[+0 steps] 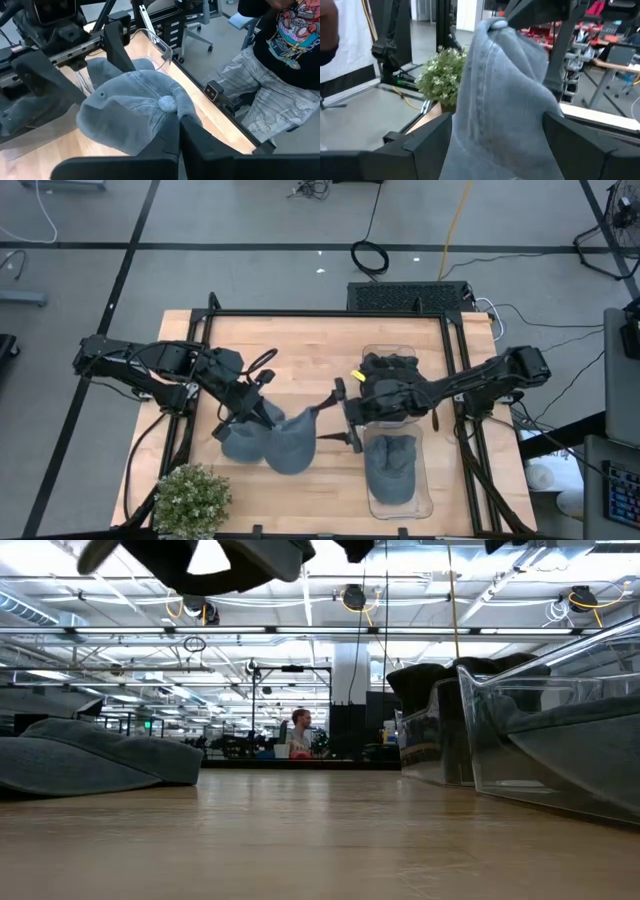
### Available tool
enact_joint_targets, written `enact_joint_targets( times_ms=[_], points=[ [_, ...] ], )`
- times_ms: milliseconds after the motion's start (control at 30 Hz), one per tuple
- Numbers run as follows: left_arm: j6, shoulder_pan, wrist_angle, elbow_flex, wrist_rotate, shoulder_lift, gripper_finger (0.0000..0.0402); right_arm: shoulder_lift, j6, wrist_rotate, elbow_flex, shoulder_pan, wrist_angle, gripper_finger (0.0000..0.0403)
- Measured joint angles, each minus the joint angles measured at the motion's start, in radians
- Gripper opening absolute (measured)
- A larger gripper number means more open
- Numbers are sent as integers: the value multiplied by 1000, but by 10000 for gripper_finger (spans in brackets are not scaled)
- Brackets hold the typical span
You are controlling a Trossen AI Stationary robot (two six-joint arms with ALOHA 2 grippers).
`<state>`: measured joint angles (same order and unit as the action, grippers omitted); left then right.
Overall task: Pick & Place hat
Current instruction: Put the top blue cap into the bottom transparent bin
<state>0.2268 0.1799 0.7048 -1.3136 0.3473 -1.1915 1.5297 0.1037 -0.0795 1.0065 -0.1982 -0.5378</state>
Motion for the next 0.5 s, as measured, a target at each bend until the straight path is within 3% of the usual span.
enact_joint_targets(
  times_ms=[400, 500],
  points=[
    [-20, 6, 2, 0, 34, 0, 1, 38, 96, 22, 0, 36, -110, 298],
    [-12, 8, 2, 0, 45, 0, 1, 83, 83, -31, 4, 42, -152, 298]
  ],
)
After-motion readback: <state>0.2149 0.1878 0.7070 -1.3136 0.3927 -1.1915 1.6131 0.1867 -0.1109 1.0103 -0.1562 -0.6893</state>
